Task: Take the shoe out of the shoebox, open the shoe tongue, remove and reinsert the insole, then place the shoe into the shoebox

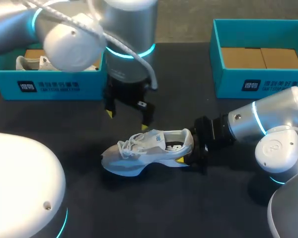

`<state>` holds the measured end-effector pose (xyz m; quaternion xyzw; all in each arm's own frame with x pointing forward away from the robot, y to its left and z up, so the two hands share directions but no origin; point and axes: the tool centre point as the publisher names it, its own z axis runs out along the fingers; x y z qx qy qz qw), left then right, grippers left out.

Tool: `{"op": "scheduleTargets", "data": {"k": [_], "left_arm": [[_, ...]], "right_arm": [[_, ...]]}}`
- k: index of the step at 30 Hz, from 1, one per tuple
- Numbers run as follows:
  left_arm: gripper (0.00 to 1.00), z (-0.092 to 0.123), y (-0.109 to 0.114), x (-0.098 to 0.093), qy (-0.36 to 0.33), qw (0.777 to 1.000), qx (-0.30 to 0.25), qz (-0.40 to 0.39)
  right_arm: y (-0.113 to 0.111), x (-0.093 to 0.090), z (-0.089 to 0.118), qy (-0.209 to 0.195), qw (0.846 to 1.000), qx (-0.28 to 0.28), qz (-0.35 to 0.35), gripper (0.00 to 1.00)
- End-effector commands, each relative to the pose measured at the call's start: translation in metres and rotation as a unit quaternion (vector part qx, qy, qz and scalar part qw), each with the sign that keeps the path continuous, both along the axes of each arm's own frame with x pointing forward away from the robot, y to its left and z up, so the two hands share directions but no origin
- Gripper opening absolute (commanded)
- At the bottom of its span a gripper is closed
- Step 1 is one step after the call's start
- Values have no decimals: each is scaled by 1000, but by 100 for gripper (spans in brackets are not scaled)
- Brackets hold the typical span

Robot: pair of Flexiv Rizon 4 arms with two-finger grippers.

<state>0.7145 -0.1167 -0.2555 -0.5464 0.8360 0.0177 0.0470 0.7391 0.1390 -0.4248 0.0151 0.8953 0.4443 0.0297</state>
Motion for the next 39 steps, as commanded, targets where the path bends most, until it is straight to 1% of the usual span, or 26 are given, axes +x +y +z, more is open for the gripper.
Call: {"op": "scheduleTargets", "data": {"k": [1,8,12,17,22,30,35,39], "left_arm": [[100,-10,-14,-2,-4,1000,8,1],[100,-23,-31,-6,-7,1000,6,29],[100,-29,-38,-7,-16,998,-9,52],[100,-38,-50,-7,-13,998,-8,65],[100,-48,-56,-7,-15,997,-6,81],[100,-64,-60,-3,-22,991,-1,129],[100,-73,-66,0,-15,991,6,134],[100,-75,-70,1,-11,990,11,139]], "right_arm": [[3,-2,-3,-1,1000,-1,-1,0],[3,-2,-3,-1,1000,-1,-1,0],[3,-2,-3,-1,1000,-1,-1,0],[3,-2,-3,-1,1000,-1,-1,0],[3,-2,-3,-1,1000,-1,-1,0],[3,-2,-3,-1,1000,-1,-1,0],[3,-2,-3,-1,1000,-1,-1,0],[3,-2,-3,-1,1000,-1,-1,0]]}}
